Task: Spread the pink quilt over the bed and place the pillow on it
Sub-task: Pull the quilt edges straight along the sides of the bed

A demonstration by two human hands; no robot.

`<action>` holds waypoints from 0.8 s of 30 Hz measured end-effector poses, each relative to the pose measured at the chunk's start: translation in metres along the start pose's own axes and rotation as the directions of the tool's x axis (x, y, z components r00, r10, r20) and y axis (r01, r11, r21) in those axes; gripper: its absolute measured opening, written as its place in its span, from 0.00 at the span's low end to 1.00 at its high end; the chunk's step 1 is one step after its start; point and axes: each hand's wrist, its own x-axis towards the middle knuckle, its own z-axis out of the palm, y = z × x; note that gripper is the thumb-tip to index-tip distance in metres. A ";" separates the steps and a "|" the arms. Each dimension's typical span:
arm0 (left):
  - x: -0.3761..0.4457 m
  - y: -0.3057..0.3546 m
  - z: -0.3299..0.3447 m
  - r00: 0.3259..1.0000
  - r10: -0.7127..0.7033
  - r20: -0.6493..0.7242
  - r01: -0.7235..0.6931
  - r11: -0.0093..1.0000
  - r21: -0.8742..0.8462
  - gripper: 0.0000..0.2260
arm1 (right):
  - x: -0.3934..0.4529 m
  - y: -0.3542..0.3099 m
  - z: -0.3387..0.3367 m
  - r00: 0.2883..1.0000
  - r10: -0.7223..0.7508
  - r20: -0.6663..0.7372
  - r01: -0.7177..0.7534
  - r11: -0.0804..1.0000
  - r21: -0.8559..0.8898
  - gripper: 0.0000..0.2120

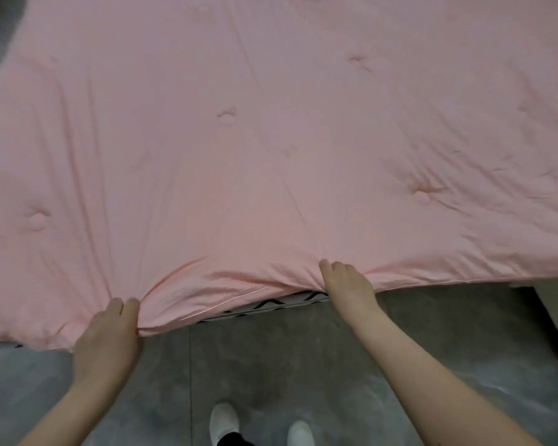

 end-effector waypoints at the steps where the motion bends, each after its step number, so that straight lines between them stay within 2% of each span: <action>1: -0.013 -0.003 0.001 1.000 0.005 0.000 -0.005 1.000 -0.012 0.22 | -0.004 -0.002 -0.001 1.000 -0.008 -0.013 0.008 1.000 0.001 0.15; 4: -0.048 -0.010 0.015 0.999 0.032 0.034 -0.029 0.996 -0.079 0.25 | -0.022 -0.005 0.003 0.998 -0.047 -0.052 0.046 0.999 -0.014 0.15; 6: -0.064 -0.013 0.033 0.996 0.074 0.042 -0.071 0.994 -0.078 0.18 | -0.034 -0.006 0.010 0.998 -0.061 0.003 0.061 0.998 -0.012 0.15; 8: -0.063 -0.015 0.053 0.991 0.090 0.096 -0.088 0.996 -0.033 0.20 | -0.047 -0.005 0.022 0.994 -0.061 0.093 0.063 0.998 -0.017 0.14; 9: -0.058 -0.016 0.062 0.985 0.104 0.140 -0.104 0.995 -0.010 0.25 | -0.052 -0.006 0.026 0.983 -0.048 0.179 0.052 0.999 -0.015 0.15; 10: -0.050 -0.019 0.069 0.978 0.119 0.172 -0.122 0.993 0.004 0.30 | -0.055 -0.007 0.033 0.965 -0.034 0.261 0.040 0.999 -0.015 0.21; 11: -0.043 -0.022 0.072 0.974 0.122 0.189 -0.130 0.991 0.029 0.32 | -0.057 -0.006 0.037 0.936 -0.009 0.352 0.012 1.000 -0.005 0.28; 12: -0.033 -0.023 0.072 0.969 0.140 0.202 -0.152 0.987 0.049 0.29 | -0.057 -0.004 0.039 0.917 0.014 0.400 -0.017 1.000 0.004 0.31; 13: -0.027 -0.027 0.071 0.967 0.163 0.194 -0.176 0.983 0.051 0.23 | -0.058 -0.007 0.040 0.907 0.023 0.420 -0.033 0.999 0.017 0.31; 14: -0.022 -0.031 0.067 0.966 0.175 0.193 -0.185 0.982 0.034 0.19 | -0.055 -0.008 0.038 0.905 0.023 0.424 -0.042 0.999 0.035 0.27; 16: -0.018 -0.040 0.061 0.969 0.199 0.147 -0.198 0.980 -0.021 0.18 | -0.047 -0.015 0.031 0.915 0.004 0.405 -0.034 0.997 0.065 0.22; 18: -0.018 -0.057 0.050 0.981 0.176 0.079 -0.173 0.984 -0.042 0.17 | -0.033 -0.036 0.025 0.922 -0.020 0.386 -0.015 0.996 0.087 0.26; 20: -0.016 -0.081 0.042 0.995 0.092 0.040 -0.091 0.995 -0.033 0.17 | -0.015 -0.064 0.016 0.928 -0.093 0.362 0.047 0.990 0.133 0.30; 24: -0.004 -0.139 0.040 0.987 -0.129 0.094 0.133 0.990 -0.037 0.25 | 0.025 -0.133 -0.002 0.888 -0.312 0.337 0.267 0.948 0.174 0.31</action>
